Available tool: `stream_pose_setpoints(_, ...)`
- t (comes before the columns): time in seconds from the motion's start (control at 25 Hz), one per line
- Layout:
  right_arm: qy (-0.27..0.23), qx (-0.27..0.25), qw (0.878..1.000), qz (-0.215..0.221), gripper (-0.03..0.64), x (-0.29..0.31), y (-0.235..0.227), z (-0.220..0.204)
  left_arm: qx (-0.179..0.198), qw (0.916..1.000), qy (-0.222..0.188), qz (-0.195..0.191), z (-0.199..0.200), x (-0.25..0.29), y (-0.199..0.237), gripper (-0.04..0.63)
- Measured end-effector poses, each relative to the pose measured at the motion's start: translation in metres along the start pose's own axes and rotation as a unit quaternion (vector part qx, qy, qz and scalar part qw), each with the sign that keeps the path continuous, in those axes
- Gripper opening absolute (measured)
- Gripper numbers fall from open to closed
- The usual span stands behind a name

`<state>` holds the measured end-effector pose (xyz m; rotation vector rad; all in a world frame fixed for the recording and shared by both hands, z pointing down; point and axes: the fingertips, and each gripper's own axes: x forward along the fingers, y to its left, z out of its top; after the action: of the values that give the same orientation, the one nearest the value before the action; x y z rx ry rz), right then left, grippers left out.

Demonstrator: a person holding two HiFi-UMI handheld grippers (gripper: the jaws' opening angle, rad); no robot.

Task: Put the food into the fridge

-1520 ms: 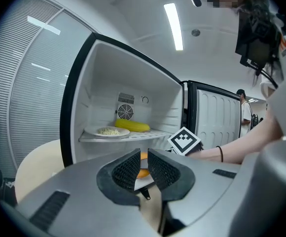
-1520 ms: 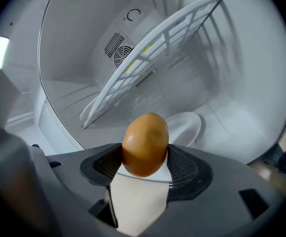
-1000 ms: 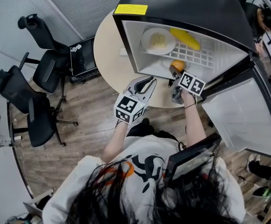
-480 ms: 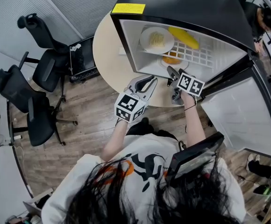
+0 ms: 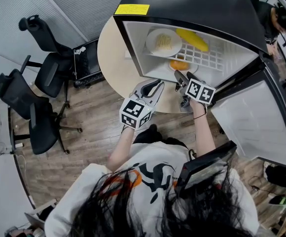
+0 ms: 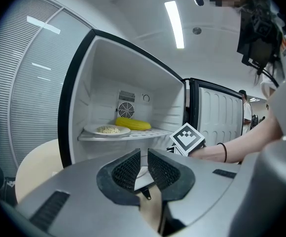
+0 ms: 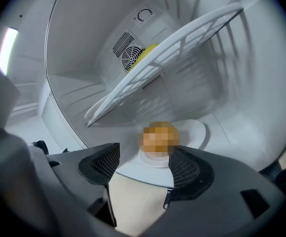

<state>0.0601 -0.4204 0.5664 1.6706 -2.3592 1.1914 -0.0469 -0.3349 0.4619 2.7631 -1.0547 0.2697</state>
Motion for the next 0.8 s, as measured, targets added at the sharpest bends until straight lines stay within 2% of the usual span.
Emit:
stream_pose_setpoints(0.4, 0.006, -0.097, 0.994, 0.052, 0.314, -0.024, 0.04, -0.005, 0.0, 1.0, 0.0, 0.009, 0.001, 0.0, -0.009, 0.04)
stream_pose_setpoints(0.56, -0.006, -0.129, 0.99, 0.063, 0.234, -0.041, 0.055, -0.001, 0.0, 0.9999, 0.001, 0.013, 0.001, -0.001, -0.017, 0.04)
stream_pose_setpoints(0.72, -0.019, -0.139, 0.987, 0.074, 0.156, -0.059, 0.066, 0.002, 0.0, 0.9997, 0.001, 0.024, 0.001, -0.004, -0.025, 0.04)
stream_pose_setpoints(0.8, -0.021, -0.145, 0.986, 0.083, 0.137, -0.071, 0.073, 0.0, -0.001, 0.9995, -0.001, 0.03, 0.001, -0.007, -0.03, 0.04)
